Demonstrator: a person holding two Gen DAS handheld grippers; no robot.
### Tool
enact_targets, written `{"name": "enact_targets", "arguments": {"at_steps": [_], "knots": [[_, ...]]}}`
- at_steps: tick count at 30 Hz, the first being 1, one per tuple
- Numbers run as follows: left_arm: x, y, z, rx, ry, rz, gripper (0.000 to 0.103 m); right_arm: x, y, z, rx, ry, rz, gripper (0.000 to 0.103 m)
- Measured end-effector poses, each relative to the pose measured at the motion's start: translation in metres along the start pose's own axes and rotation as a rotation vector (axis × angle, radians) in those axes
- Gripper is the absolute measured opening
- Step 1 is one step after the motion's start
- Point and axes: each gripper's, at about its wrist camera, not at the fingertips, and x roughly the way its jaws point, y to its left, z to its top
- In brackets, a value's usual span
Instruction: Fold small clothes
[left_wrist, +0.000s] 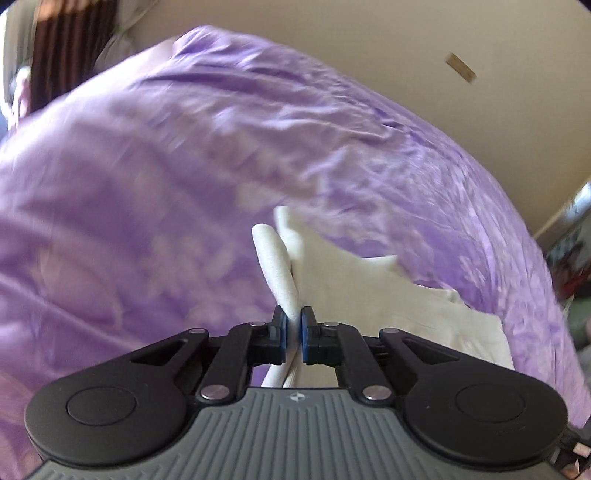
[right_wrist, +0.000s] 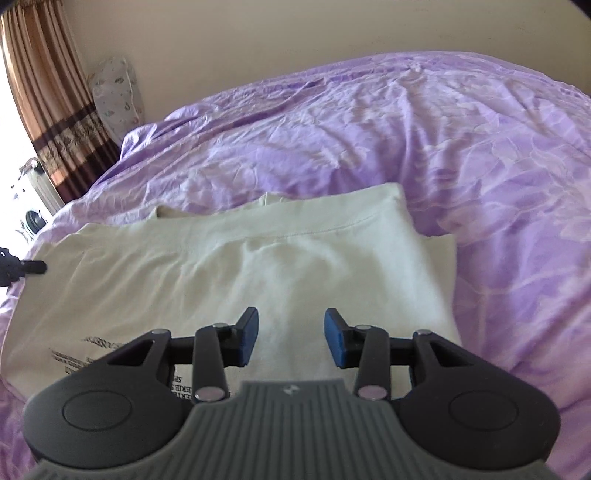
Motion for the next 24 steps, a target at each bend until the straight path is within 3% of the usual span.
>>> {"name": "enact_targets", "arguments": {"at_steps": [7,13,19,24], "knots": [[-0.022,-0.124,0.015,0.159,0.057,0.138,0.007,-0.025,-0.023,0.003,0.067,-0.051,0.042,0.036],[0.011,-0.218,0.004,0.248,0.151,0.203,0.007,-0.041,-0.048,0.004,0.135,-0.084,0.068,0.036],[0.078,-0.271,-0.021,0.261,0.298,0.213,0.006,-0.042,-0.053,0.001,0.147,-0.084,0.103,0.036],[0.128,-0.276,-0.048,0.231,0.391,0.190,0.007,-0.035,-0.052,-0.002,0.144,-0.062,0.111,0.036]]}}
